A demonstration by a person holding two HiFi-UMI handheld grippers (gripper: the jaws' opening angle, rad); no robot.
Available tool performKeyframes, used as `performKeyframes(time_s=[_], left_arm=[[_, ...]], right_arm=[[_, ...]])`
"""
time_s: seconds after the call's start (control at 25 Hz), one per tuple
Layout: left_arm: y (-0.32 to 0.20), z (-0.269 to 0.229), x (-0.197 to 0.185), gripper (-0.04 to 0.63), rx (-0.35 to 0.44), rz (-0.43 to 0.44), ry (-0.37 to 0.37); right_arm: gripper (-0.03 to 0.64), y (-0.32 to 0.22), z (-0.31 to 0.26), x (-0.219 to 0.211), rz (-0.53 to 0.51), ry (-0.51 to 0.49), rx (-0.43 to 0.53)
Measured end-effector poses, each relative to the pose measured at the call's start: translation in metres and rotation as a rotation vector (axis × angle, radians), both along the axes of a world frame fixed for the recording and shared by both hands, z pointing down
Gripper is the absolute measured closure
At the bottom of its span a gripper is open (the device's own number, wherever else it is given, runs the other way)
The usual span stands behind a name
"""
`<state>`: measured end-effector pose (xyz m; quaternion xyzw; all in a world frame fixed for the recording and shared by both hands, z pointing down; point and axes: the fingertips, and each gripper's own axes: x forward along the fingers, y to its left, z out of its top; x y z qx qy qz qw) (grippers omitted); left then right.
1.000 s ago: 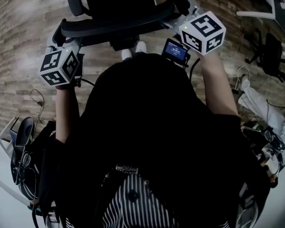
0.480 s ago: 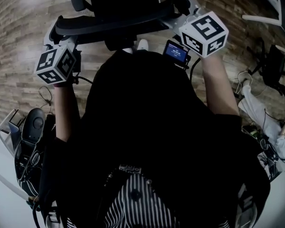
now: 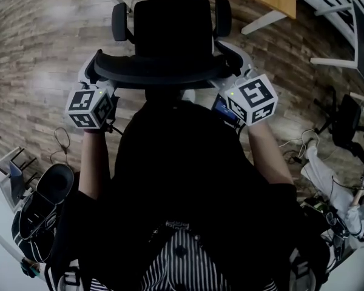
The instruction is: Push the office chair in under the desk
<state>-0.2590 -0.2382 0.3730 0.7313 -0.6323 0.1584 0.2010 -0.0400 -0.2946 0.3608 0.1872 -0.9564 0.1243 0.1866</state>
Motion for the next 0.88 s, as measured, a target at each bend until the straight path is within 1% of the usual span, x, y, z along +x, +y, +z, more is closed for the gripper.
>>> performKeyframes(time_s=[0.16, 0.32, 0.4, 0.52, 0.68, 0.8, 0.88], left_arm=[[-0.013, 0.001, -0.021, 0.262, 0.013, 0.038, 0.005], [-0.039, -0.003, -0.029, 0.262, 0.020, 0.054, 0.001], [-0.051, -0.003, -0.037, 0.262, 0.017, 0.077, -0.001], [-0.066, -0.003, -0.058, 0.263, 0.023, 0.115, -0.008], [-0.104, -0.004, -0.079, 0.264, 0.063, 0.136, -0.027], [-0.123, -0.004, -0.088, 0.264, 0.032, 0.166, -0.014], [-0.132, -0.001, -0.107, 0.264, 0.012, 0.192, -0.010]], right_arm=[[0.318, -0.004, 0.003, -0.018, 0.031, 0.007, -0.027], [0.318, -0.024, 0.002, -0.026, 0.041, -0.001, -0.035], [0.319, -0.032, 0.002, -0.033, 0.057, -0.002, -0.040], [0.324, -0.042, 0.001, -0.052, 0.075, 0.024, -0.033], [0.330, -0.074, 0.003, -0.069, 0.077, 0.059, -0.015], [0.336, -0.091, 0.003, -0.083, 0.088, 0.087, -0.031], [0.336, -0.098, 0.006, -0.102, 0.098, 0.095, -0.043]])
